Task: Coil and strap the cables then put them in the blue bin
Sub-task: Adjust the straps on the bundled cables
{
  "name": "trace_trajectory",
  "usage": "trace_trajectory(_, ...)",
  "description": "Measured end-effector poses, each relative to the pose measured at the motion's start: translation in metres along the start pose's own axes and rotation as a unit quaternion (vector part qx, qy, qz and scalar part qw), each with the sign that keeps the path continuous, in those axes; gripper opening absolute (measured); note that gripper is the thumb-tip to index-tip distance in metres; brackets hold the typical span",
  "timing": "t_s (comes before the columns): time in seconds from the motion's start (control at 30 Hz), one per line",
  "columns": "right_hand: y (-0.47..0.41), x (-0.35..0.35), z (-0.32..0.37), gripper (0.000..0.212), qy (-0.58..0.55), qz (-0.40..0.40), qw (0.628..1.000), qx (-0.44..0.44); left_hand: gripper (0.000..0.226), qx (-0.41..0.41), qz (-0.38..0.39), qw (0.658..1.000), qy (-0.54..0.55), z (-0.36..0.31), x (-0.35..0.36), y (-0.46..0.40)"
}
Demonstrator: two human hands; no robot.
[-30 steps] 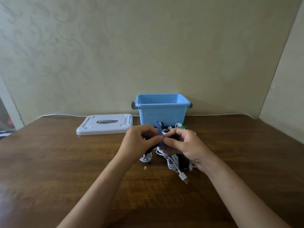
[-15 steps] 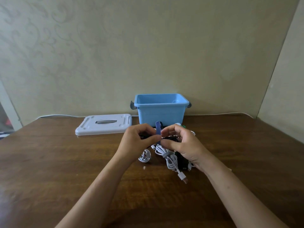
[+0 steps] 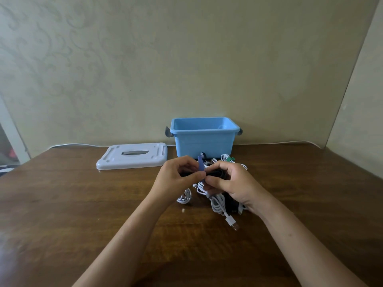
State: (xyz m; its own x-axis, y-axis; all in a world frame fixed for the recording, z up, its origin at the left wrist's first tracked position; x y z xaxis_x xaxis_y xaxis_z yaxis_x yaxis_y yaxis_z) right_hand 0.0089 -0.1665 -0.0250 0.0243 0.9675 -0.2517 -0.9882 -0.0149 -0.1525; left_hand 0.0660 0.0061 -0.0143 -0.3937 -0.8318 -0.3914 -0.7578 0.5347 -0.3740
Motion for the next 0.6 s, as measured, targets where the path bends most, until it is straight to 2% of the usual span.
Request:
trace_trajectory(0.23, 0.0027, 0.0023, 0.0032, 0.025, 0.137, -0.019, 0.990, -0.041, 0.012, -0.027, -0.010, 0.998, -0.057, 0.0054, 0.0010, -0.0018)
trace_trajectory(0.37, 0.0023, 0.0029, 0.0032, 0.026, 0.152, -0.030, 0.986, -0.064, 0.013, -0.026, -0.001, 0.999, -0.028, 0.0013, 0.0003, -0.0015)
trace_trajectory(0.47, 0.0011, 0.0026, 0.0018, 0.027, 0.135, -0.019, 0.989, -0.062, 0.013, -0.017, -0.009, 0.999, -0.031, -0.0003, -0.0001, -0.0010)
trace_trajectory(0.6, 0.0018, 0.0026, 0.0019, 0.027, 0.023, 0.005, 0.999, -0.022, 0.014, 0.005, -0.058, 0.998, -0.037, -0.0019, -0.0022, -0.0008)
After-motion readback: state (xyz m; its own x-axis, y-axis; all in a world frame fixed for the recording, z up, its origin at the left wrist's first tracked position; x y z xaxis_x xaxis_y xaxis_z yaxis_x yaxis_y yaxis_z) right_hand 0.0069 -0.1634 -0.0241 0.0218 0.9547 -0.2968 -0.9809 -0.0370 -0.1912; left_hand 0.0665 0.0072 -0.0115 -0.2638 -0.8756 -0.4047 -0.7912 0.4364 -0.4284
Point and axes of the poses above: each hand's wrist, its own y-axis away from the middle knuckle, its own x-axis out of the palm, z = x × y, the point moved 2 cm from there along -y, towards the middle knuckle, and after that the axes turned 6 degrees about z, right-handed, at the moved point
